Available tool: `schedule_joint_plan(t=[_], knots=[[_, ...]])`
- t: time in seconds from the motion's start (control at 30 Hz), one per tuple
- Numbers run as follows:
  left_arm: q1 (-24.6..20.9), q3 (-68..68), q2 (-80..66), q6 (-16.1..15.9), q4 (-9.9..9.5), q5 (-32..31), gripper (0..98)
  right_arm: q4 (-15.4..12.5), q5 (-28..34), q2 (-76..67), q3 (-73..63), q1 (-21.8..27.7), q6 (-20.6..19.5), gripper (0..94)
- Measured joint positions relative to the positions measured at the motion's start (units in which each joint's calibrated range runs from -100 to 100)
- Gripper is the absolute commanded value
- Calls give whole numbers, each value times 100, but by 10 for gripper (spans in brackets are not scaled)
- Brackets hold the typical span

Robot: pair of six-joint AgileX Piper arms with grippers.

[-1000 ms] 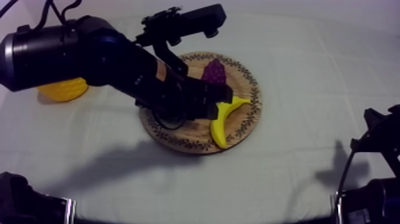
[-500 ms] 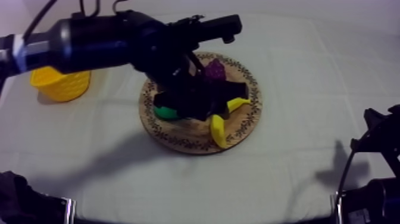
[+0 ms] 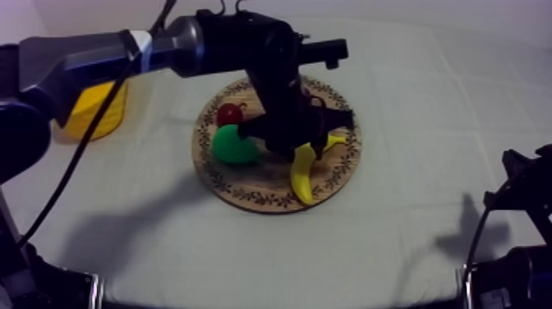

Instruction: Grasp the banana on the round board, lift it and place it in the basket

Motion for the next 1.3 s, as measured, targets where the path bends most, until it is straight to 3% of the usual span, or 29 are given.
schedule_joint_plan(t=[0.4, 0.57, 0.8, 1.1, 1.3], knots=[[-146, -392, 748, -8, 15, 531, 378, 0, 0, 0, 0, 0, 0, 6], [-101, -310, 806, -104, 5, 533, 269, 0, 0, 0, 0, 0, 0, 6], [20, -164, 483, -186, -97, 374, 256, 0, 0, 0, 0, 0, 0, 6], [-44, -188, -1027, 136, -579, 1051, 255, 0, 0, 0, 0, 0, 1, 6], [-611, -90, -2447, 212, -916, 1673, 259, 0, 0, 0, 0, 0, 1, 6]])
